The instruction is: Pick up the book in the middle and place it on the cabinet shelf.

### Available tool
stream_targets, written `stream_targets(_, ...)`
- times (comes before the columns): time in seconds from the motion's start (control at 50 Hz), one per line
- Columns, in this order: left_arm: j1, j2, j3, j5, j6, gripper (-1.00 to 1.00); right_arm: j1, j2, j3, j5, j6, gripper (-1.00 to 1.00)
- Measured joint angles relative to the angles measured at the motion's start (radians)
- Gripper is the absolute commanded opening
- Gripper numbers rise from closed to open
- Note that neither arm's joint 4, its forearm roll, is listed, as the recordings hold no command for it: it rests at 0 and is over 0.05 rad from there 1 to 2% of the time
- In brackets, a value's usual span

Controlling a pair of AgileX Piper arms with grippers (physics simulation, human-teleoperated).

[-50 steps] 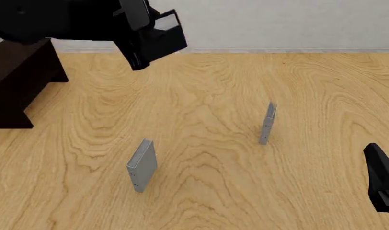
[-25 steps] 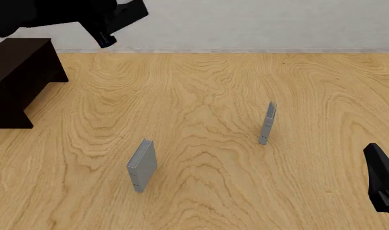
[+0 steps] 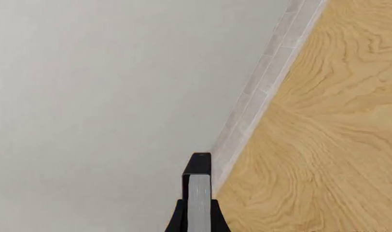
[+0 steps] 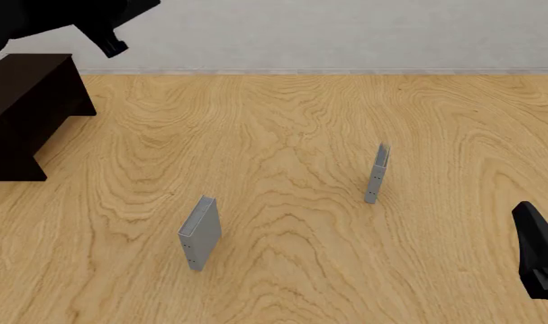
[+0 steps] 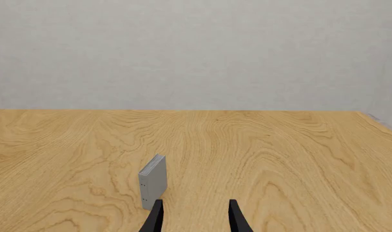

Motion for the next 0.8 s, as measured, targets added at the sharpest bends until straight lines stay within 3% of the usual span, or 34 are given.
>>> stream_targets(0.8,0.175,0.046,0.108,-0.24,0.251,-1.0,0.0,0.0,0.0,0.0,0.0,1.0)
